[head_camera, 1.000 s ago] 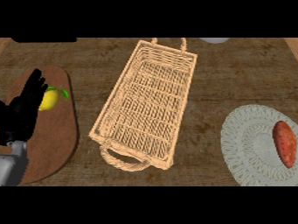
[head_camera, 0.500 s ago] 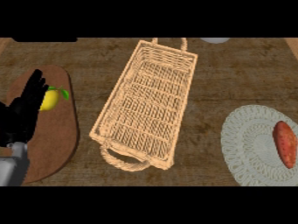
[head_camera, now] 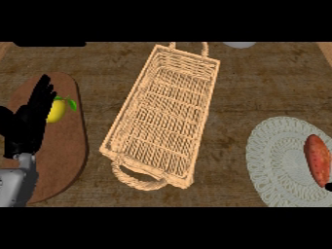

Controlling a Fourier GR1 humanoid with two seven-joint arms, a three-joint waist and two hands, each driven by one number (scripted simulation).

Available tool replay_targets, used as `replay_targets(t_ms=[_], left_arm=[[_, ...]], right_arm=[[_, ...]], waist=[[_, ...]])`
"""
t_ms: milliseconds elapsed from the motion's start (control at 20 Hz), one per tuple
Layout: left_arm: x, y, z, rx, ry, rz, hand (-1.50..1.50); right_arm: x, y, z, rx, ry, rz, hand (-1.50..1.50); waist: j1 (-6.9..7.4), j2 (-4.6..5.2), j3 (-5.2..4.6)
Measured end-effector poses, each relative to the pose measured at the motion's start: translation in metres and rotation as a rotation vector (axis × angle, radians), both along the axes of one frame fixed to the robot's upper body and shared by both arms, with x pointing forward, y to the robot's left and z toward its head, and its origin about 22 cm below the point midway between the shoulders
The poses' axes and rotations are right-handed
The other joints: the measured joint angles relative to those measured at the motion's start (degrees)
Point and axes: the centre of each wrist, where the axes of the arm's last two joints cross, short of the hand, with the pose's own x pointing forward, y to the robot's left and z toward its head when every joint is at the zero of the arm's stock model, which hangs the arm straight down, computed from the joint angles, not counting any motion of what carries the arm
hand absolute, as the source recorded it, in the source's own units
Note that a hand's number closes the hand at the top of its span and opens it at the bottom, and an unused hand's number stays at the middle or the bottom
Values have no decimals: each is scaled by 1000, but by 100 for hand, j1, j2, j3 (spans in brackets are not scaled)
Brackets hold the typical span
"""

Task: Pick the sweet potato from the placemat and place it in the basket

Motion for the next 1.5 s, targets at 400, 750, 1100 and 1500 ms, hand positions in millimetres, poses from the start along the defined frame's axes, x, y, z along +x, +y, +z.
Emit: replay_targets(t_ms=[400, 750, 1100, 1500], left_arm=[[-9, 8, -2, -6, -7, -2, 0], [-4, 8, 0, -10, -1, 1, 0], [-5, 13, -1, -6, -5, -2, 0], [-6, 8, 0, -10, -2, -5, 0]], right_arm=[[11, 8, -12, -5, 14, -10, -150], [14, 9, -30, -43, 62, -19, -150], [21, -2, -45, -52, 81, -9, -150], [26, 14, -62, -57, 108, 2, -150]], waist=[[10, 0, 1], [6, 1, 0], [10, 3, 2], [6, -3, -7]])
